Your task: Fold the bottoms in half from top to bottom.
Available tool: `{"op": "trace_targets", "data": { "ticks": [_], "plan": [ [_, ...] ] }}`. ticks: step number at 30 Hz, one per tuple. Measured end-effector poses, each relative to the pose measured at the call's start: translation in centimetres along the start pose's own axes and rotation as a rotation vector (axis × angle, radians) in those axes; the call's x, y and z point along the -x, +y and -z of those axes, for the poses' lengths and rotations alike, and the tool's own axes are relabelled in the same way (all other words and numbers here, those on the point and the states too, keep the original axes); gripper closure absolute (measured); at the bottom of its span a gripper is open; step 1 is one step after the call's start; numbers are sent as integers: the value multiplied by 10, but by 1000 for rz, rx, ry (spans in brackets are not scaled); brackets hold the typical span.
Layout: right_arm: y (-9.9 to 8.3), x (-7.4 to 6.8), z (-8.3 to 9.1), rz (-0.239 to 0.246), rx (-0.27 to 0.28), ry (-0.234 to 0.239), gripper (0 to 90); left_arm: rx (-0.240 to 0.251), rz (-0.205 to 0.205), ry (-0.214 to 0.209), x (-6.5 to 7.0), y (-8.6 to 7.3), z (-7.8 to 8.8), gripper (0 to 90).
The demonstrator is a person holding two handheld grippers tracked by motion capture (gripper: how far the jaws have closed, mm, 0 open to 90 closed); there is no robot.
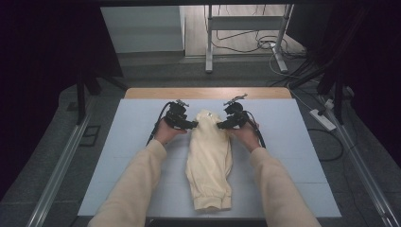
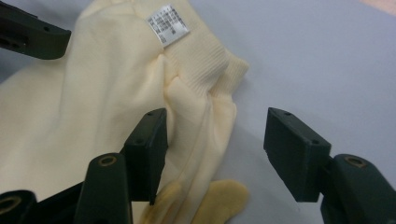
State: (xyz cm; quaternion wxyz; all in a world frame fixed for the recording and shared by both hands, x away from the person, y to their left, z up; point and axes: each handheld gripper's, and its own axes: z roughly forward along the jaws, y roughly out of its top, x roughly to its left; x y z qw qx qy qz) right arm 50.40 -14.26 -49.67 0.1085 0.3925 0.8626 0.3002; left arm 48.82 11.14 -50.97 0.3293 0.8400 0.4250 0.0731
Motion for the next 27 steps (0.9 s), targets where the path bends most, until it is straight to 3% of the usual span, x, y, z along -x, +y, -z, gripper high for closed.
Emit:
{"op": "trace_targets", "data": {
  "ticks": [5, 10, 24, 27],
  "plan": [
    [-4, 2, -9, 5, -46, 1, 416, -30, -13, -9, 2, -1, -9, 346],
    [-6, 3, -13, 3, -44, 19, 439, -47, -13, -21, 4, -1, -14, 393],
    [-9, 5, -13, -31, -38, 129, 728, -69, -3, -110, 5, -4, -18, 694],
    [-9, 5, -13, -18, -38, 137, 778, -65, -4, -116, 6, -4, -17, 761]
  ]
}}
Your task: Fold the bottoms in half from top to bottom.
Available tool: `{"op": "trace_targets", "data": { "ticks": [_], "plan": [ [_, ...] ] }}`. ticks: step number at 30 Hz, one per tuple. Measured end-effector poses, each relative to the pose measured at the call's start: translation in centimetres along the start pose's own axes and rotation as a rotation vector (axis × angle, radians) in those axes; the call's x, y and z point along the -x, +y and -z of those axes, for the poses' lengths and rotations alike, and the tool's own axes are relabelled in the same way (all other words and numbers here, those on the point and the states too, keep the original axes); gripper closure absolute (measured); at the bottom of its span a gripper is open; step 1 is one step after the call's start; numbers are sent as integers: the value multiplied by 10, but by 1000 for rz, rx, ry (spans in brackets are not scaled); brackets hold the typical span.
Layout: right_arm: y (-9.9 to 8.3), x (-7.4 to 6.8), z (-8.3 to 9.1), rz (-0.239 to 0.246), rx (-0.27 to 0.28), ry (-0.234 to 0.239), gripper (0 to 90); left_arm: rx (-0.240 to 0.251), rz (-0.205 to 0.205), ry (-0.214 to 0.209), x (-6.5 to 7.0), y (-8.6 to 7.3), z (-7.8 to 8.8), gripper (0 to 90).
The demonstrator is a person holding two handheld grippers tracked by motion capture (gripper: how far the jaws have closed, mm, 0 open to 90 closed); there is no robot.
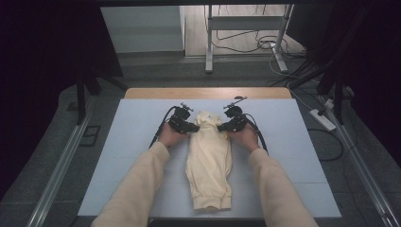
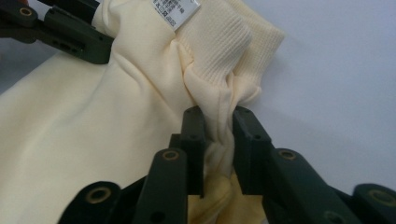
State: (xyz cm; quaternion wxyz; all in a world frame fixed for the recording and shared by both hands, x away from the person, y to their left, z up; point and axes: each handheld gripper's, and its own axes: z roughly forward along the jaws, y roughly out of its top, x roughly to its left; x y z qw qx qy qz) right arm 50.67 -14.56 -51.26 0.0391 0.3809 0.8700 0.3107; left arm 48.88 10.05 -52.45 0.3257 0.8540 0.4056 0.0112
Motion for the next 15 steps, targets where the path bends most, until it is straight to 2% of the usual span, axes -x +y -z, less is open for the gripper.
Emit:
{"op": "trace_targets", "data": {
  "ticks": [4, 8, 15],
  "plan": [
    [0, -3, 1, 32, 3, -16, 801, 7, -19, 11, 2, -1, 1, 792],
    [0, -3, 4, 46, 9, -16, 809, 19, -22, 4, 1, -2, 5, 802],
    [3, -4, 11, 79, 26, -29, 814, 60, -41, 14, 5, 1, 15, 810]
  ]
}}
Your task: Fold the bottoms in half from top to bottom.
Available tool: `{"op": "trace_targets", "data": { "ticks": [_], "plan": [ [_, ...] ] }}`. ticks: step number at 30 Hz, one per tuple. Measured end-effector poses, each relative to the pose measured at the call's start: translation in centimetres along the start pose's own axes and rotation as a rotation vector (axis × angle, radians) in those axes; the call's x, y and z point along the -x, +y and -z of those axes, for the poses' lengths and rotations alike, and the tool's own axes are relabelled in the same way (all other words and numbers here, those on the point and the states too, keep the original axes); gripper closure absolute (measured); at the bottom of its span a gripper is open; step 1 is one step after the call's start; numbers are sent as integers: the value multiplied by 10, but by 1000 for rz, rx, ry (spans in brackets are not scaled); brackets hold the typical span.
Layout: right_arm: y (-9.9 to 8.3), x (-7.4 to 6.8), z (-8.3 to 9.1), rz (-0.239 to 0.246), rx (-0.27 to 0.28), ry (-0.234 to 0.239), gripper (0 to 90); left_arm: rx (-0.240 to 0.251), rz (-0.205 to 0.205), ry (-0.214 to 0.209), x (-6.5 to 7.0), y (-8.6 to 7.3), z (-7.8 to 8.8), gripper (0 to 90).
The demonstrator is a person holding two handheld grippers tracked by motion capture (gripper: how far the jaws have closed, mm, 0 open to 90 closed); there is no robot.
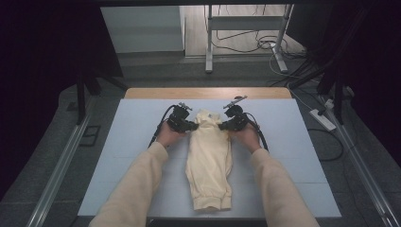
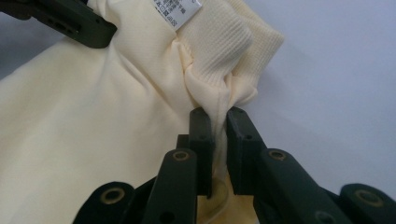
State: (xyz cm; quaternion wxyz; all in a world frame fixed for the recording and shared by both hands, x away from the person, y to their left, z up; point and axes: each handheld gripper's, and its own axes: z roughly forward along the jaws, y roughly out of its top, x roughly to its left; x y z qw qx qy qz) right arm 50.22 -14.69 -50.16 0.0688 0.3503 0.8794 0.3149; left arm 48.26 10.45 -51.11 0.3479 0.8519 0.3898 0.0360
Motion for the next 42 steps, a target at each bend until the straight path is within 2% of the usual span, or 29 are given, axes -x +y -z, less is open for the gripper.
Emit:
{"op": "trace_targets", "data": {
  "ticks": [12, 21, 30, 37, 42],
  "plan": [
    [5, -4, 13, 33, 52, -29, 816, 40, -18, 4, 2, 4, 12, 813],
    [17, -3, 30, 57, 108, -66, 816, 94, -38, 13, 6, 20, 28, 813],
    [14, -4, 32, 58, 105, -78, 816, 102, -52, 20, 10, 22, 30, 814],
    [30, -5, 45, 89, 157, -108, 816, 150, -50, 28, 10, 34, 46, 814],
    [26, -5, 43, 83, 144, -103, 816, 138, -55, 24, 12, 31, 43, 815]
  ]
}}
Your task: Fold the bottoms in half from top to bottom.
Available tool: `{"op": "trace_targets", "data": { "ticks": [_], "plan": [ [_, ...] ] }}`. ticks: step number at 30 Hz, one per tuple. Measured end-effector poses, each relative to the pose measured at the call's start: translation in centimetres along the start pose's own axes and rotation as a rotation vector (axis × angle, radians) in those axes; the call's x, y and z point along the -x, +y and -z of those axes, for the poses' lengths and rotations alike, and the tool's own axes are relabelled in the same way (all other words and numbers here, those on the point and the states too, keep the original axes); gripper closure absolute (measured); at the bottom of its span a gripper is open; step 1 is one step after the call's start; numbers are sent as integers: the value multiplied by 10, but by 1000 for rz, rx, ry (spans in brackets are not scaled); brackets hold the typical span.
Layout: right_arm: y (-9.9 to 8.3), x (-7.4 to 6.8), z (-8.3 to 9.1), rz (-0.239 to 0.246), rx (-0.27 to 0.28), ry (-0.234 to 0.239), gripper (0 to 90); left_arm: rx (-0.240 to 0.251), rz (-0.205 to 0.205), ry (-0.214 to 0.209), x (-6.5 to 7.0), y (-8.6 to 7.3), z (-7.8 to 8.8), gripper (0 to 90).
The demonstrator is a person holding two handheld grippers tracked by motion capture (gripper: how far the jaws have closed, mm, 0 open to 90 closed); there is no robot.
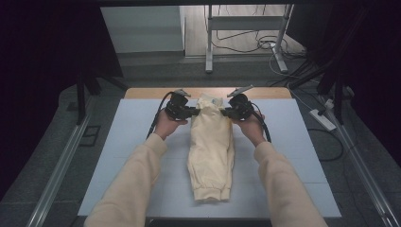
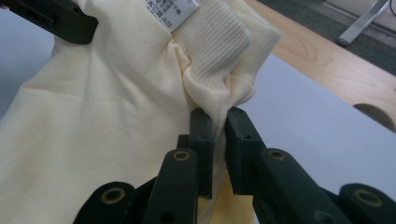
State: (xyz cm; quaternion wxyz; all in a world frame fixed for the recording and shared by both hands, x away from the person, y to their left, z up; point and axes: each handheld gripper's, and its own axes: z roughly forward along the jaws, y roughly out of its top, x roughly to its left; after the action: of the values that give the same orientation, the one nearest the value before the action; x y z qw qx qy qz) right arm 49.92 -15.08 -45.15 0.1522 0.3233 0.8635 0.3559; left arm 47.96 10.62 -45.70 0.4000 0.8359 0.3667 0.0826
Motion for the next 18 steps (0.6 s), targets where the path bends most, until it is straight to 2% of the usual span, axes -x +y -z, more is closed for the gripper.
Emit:
{"op": "trace_targets", "data": {
  "ticks": [5, 8, 12, 15, 18],
  "plan": [
    [-3, 0, -1, -12, 1, -3, 816, 4, -6, 7, 1, 1, 0, 816],
    [1, 1, 2, -1, 9, -5, 816, 15, -7, 8, 0, 4, 2, 816],
    [13, 4, 10, 19, 25, -23, 816, 38, -18, 28, -2, 17, 11, 816],
    [24, 4, 20, 29, 60, -40, 816, 62, -25, 31, -2, 25, 20, 816],
    [25, 3, 22, 36, 59, -40, 816, 47, -30, 30, -2, 24, 19, 816]
  ]
}}
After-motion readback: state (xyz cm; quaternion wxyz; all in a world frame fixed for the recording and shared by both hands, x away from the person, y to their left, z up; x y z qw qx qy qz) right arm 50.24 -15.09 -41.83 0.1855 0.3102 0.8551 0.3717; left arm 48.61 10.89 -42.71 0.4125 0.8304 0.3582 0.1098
